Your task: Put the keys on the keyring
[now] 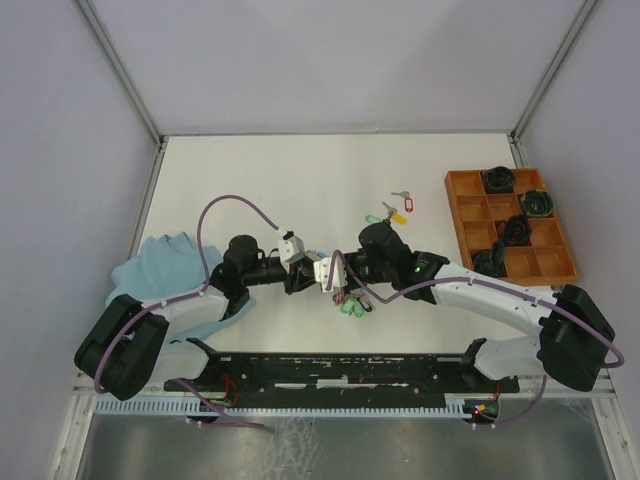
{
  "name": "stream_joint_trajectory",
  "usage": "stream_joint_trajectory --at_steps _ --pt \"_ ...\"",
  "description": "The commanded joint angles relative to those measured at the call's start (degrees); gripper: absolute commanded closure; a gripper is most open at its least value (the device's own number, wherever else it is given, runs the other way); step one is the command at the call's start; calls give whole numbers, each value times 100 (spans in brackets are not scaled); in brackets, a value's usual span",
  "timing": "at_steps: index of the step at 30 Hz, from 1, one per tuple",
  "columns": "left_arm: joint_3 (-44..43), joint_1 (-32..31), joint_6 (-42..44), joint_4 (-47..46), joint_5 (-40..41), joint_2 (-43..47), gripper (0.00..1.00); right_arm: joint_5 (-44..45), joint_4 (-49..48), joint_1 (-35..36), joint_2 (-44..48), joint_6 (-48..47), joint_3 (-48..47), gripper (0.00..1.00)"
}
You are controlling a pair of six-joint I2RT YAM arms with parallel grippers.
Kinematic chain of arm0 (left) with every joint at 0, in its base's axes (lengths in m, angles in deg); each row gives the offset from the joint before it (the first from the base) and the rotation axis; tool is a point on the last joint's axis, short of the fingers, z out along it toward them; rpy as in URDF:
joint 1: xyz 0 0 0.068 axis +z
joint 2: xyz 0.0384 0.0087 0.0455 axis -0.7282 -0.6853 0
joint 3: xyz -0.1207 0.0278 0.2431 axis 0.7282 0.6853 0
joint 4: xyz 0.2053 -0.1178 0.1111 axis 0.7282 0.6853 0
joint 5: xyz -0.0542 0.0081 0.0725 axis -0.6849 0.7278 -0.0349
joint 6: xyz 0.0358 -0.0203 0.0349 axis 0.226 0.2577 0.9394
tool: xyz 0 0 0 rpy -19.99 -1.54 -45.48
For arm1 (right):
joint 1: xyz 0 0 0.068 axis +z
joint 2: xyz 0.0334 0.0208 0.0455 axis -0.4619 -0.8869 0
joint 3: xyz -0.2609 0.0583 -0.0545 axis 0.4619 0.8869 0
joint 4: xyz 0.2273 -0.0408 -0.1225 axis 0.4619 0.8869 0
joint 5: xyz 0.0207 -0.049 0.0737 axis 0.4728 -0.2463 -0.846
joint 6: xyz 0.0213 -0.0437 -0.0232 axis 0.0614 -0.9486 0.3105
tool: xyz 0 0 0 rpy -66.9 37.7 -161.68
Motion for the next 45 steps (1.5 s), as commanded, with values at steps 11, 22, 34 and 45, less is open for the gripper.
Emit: stream_joint_trajectory --at_steps 11,22,34,45 --pt "-415 -32 315 582 10 -441 87 -112 -493 -12 166 22 -162 99" --pt "-52 -25 -202 -143 612 -129 97 613 -315 -168 215 155 121 99" --pt "199 1 -1179 -1298 1128 -164 97 122 -115 -292 -244 370 22 99" --pt "152 11 -998 -966 1093 -125 97 117 -1034 -404 196 445 593 72"
